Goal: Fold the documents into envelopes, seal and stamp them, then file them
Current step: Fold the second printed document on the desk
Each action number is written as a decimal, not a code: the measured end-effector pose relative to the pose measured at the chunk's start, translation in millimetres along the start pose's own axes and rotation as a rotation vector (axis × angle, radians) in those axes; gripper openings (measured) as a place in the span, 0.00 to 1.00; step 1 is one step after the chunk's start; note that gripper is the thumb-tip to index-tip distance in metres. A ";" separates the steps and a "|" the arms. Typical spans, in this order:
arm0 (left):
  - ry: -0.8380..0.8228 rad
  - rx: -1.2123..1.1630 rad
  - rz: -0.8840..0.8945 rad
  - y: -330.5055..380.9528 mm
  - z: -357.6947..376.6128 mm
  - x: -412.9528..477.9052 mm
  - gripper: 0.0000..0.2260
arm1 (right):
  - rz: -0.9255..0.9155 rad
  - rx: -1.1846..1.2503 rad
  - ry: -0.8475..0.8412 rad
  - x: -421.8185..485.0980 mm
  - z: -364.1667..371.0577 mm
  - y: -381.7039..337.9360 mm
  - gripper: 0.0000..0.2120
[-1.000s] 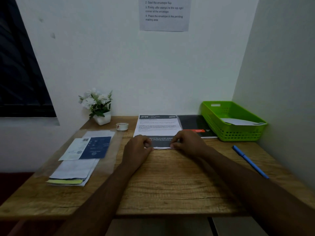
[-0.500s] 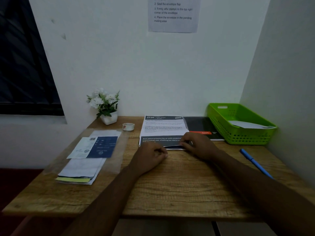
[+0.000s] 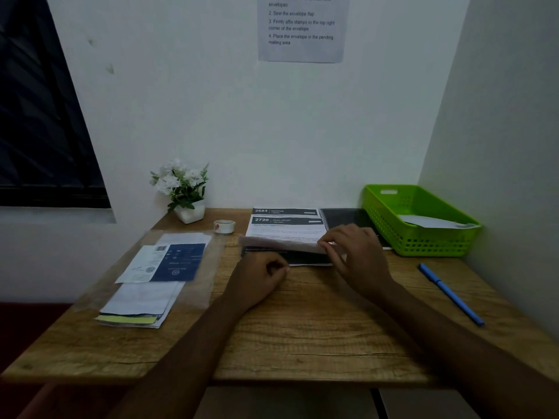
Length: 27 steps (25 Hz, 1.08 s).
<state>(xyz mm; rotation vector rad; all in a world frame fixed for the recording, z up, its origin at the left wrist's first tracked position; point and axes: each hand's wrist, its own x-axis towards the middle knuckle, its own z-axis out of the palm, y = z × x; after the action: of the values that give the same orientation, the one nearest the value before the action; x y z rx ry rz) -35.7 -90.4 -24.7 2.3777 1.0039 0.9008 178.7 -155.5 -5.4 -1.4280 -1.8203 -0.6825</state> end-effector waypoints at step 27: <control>0.378 -0.163 -0.417 -28.3 -20.8 7.7 0.04 | 0.264 0.627 -0.645 -53.9 -79.0 -49.2 0.07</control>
<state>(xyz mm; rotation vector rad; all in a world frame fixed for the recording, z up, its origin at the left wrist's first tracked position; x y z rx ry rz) -59.7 -63.7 -23.2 1.7995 1.4376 1.2313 154.9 -260.2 0.7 -1.4799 -1.9891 0.5165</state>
